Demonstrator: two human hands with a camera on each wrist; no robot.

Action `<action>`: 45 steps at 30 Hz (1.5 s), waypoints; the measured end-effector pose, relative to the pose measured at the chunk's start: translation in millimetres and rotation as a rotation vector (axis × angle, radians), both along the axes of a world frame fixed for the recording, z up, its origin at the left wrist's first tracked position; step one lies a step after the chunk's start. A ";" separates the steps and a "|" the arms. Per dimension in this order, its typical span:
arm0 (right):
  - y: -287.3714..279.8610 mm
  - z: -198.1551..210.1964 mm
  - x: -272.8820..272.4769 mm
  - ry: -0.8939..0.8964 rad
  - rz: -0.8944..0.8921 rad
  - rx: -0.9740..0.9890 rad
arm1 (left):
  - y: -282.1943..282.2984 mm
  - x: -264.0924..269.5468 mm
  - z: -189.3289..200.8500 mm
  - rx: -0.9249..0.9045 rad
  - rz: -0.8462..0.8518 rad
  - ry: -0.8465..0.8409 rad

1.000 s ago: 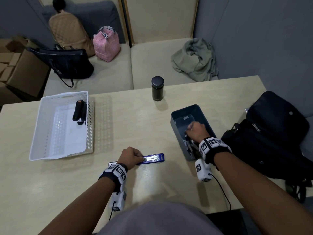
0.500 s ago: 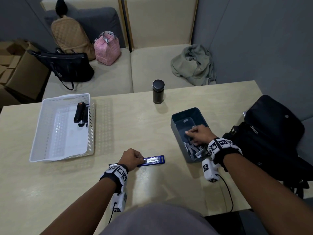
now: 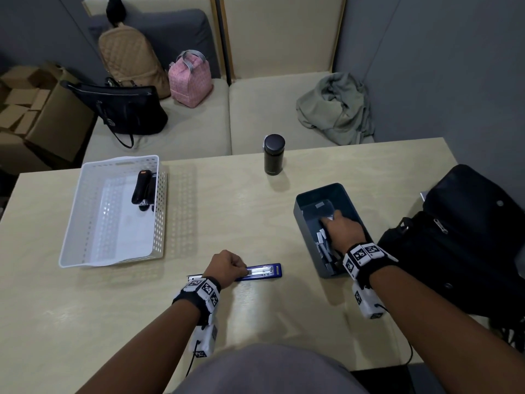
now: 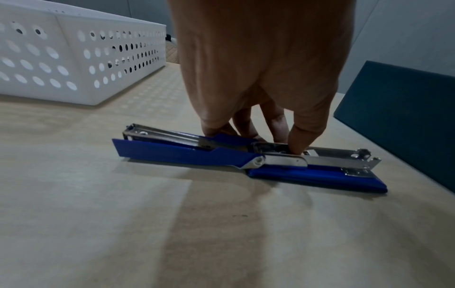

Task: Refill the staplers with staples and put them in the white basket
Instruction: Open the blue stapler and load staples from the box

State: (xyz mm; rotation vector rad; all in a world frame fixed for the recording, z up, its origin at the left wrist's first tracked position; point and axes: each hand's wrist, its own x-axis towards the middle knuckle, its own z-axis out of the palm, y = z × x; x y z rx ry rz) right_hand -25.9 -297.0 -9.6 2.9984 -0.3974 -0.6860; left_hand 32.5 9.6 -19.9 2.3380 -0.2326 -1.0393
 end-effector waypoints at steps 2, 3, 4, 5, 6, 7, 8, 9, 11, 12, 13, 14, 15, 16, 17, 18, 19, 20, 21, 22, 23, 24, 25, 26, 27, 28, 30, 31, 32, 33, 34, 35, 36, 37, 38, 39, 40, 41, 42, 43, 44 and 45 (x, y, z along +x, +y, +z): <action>1.1 0.4 3.1 0.022 0.022 -0.033 | -0.2 0.6 -0.3 0.003 0.002 0.008; 1.8 0.9 4.6 0.034 0.027 -0.044 | -0.7 0.6 -0.8 0.005 0.004 0.013; 2.0 1.0 6.1 0.039 0.029 -0.054 | -1.0 0.7 -0.7 0.006 0.005 0.015; 2.0 1.4 7.1 0.038 0.028 -0.057 | -1.2 0.6 -0.9 0.006 0.003 0.014; 1.7 1.8 7.9 0.031 0.030 -0.051 | -1.2 0.8 -1.2 0.005 0.002 0.014; 1.3 2.0 8.4 0.026 0.035 -0.046 | -1.3 1.0 -1.3 0.006 0.000 0.016; 0.9 1.6 8.4 0.017 0.046 -0.044 | -1.2 1.2 -1.5 0.008 -0.004 0.017; 0.7 1.5 7.8 0.009 0.059 -0.043 | -1.1 1.0 -1.4 0.009 -0.006 0.018; -1.2 0.9 5.3 -0.022 0.069 -0.019 | -1.0 0.9 -1.6 0.006 -0.003 0.021; -2.5 0.4 3.9 -0.044 0.063 0.006 | -0.8 1.0 -1.8 0.006 0.000 0.022; -3.7 0.4 2.5 -0.066 0.047 0.040 | -0.2 1.0 -1.5 0.007 0.002 0.022; -5.4 0.5 0.9 -0.090 0.020 0.080 | 0.1 1.1 -1.4 0.007 0.004 0.022; -6.9 1.4 -0.5 -0.117 -0.026 0.131 | 0.1 1.3 -1.6 0.007 0.003 0.022; -7.9 3.2 -2.0 -0.160 -0.082 0.191 | 0.2 1.5 -1.7 0.009 0.001 0.020; -8.2 5.3 -3.3 -0.216 -0.137 0.256 | 0.5 1.5 -1.6 0.012 -0.002 0.016; -8.1 7.9 -4.8 -0.280 -0.183 0.318 | 0.6 1.3 -1.2 0.014 -0.004 0.013; -6.8 11.9 -6.2 -0.338 -0.226 0.376 | 0.7 1.4 -0.7 0.013 -0.005 0.012; -5.8 15.1 -7.2 -0.384 -0.275 0.432 | 0.7 1.5 -0.5 0.012 -0.008 0.013; -4.0 19.2 -8.1 -0.424 -0.334 0.484 | 0.8 1.5 -0.4 0.013 -0.011 0.014; -2.4 22.9 -8.0 -0.465 -0.402 0.542 | 0.7 1.8 -0.3 0.014 -0.014 0.014; -0.3 26.9 -7.7 -0.521 -0.471 0.614 | 0.5 1.9 0.1 0.014 -0.013 0.015; 2.7 30.6 -7.1 -0.590 -0.530 0.696 | 1.0 1.6 0.8 0.013 -0.010 0.017; 5.6 34.7 -5.7 -0.663 -0.569 0.773 | 1.0 1.4 1.5 0.011 -0.007 0.018; 8.9 38.6 -3.6 -0.734 -0.578 0.832 | 1.1 1.0 1.8 0.009 -0.003 0.019; 13.3 43.1 -1.4 -0.797 -0.562 0.876 | 1.8 0.5 2.0 0.007 0.001 0.019; 17.9 47.7 1.0 -0.847 -0.535 0.916 | 1.8 0.0 2.3 0.006 0.006 0.020; 29.8 57.3 6.8 -0.897 -0.497 0.988 | 1.9 -0.4 2.5 0.008 0.013 0.017; 37.7 62.4 9.6 -0.897 -0.484 1.021 | 1.8 -0.7 2.5 0.009 0.015 0.015; 46.1 65.8 12.1 -0.883 -0.476 1.052 | 1.6 -0.9 2.7 0.008 0.019 0.014; 55.7 68.1 14.3 -0.856 -0.473 1.090 | 1.7 -1.3 2.9 0.007 0.024 0.012; 65.5 69.0 16.0 -0.820 -0.484 1.142 | 1.9 -1.4 2.7 0.006 0.030 0.012; 74.9 69.2 17.6 -0.773 -0.515 1.219 | 2.2 -1.8 2.2 0.006 0.036 0.011; 82.9 69.0 19.4 -0.713 -0.576 1.319 | 2.2 -2.1 2.2 0.004 0.038 0.011; 90.8 69.4 21.6 -0.641 -0.664 1.446 | 2.7 -2.4 2.3 0.002 0.040 0.011; 98.4 70.7 23.7 -0.554 -0.774 1.596 | 3.1 -2.7 2.5 -0.001 0.041 0.010; 105.2 71.7 26.2 -0.462 -0.886 1.747 | 3.5 -2.9 2.4 -0.002 0.043 0.005; 112.5 73.0 29.2 -0.384 -0.973 1.869 | 4.9 -3.0 2.0 -0.004 0.047 -0.001; 118.7 73.4 32.0 -0.333 -1.018 1.935 | 5.9 -3.2 1.9 -0.006 0.051 -0.008; 123.2 72.8 34.2 -0.301 -1.019 1.948 | 5.8 -3.3 2.0 -0.008 0.056 -0.013; 127.2 71.1 35.7 -0.284 -0.984 1.919 | 6.0 -3.5 1.9 -0.011 0.061 -0.015; 130.1 68.5 35.7 -0.270 -0.934 1.870 | 6.1 -3.6 1.7 -0.015 0.065 -0.015; 132.4 65.0 35.0 -0.250 -0.886 1.822 | 6.2 -3.6 1.8 -0.019 0.067 -0.015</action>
